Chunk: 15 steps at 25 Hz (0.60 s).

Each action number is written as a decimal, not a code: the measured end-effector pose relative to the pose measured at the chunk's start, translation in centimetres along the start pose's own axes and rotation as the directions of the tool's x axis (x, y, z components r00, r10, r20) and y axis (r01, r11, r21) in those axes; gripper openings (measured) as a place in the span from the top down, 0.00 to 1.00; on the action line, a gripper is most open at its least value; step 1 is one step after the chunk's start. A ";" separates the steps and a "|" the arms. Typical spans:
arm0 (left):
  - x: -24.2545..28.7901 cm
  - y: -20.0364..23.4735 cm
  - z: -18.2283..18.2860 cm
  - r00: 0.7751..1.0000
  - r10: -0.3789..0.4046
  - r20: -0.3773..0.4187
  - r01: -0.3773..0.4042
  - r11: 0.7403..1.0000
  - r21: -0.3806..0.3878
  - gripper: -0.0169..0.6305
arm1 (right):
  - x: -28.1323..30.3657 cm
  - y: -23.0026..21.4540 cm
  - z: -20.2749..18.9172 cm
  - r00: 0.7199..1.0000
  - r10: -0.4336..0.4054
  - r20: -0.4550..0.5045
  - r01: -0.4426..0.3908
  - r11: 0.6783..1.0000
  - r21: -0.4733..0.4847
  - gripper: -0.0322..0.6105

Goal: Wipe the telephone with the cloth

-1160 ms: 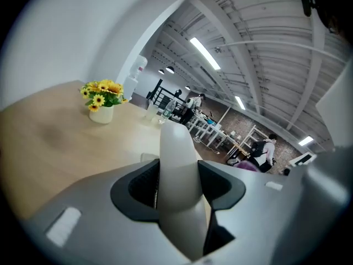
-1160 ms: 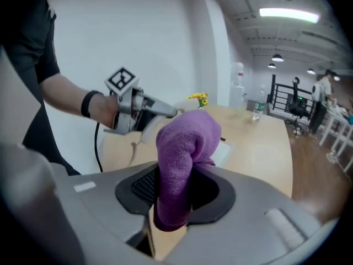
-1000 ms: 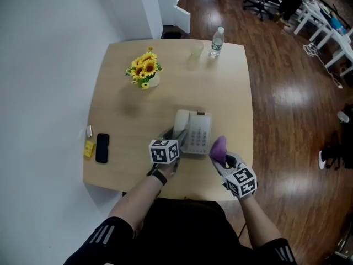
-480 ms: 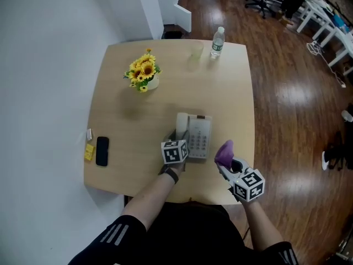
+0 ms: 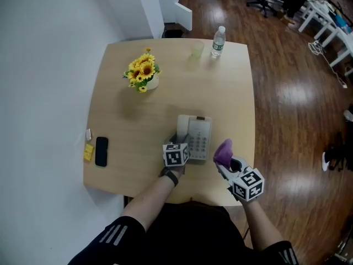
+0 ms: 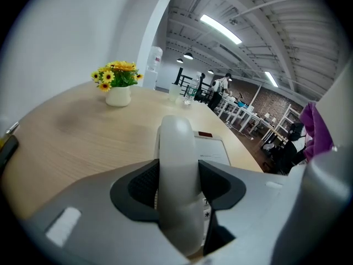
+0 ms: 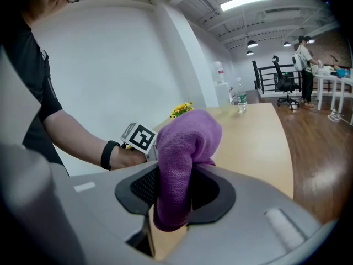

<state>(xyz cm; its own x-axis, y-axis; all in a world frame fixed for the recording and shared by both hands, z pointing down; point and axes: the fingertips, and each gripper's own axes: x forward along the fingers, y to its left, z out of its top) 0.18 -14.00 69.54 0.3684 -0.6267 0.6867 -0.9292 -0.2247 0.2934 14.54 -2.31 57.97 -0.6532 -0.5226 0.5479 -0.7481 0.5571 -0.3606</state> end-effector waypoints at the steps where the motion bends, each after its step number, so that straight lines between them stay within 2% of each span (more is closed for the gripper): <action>1: 0.1 0.1 -0.3 1.000 0.003 -0.014 -0.003 1.000 0.000 0.66 | 0.2 0.0 0.0 1.000 0.001 -0.001 -0.001 1.000 -0.001 0.75; 7: 0.4 0.2 -0.6 1.000 0.027 -0.013 -0.027 0.999 0.024 0.65 | 0.5 0.4 -0.2 1.000 0.005 -0.004 -0.005 1.000 -0.004 0.74; 10: 0.5 0.0 -0.7 1.000 0.009 -0.017 -0.008 0.998 0.055 0.63 | 0.4 0.4 -0.4 1.000 0.003 -0.009 -0.003 1.000 -0.002 0.74; 15: 0.2 -0.7 -0.9 0.997 -0.058 -0.049 0.063 0.991 0.121 0.50 | 0.4 0.3 -0.3 1.000 -0.003 -0.006 0.003 1.000 -0.004 0.74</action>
<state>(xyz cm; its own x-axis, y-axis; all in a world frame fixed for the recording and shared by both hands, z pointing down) 0.92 -13.29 70.08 0.4225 -0.5752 0.7005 -0.9007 -0.3526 0.2537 14.12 -2.17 58.32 -0.6501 -0.5203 0.5538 -0.7498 0.5577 -0.3562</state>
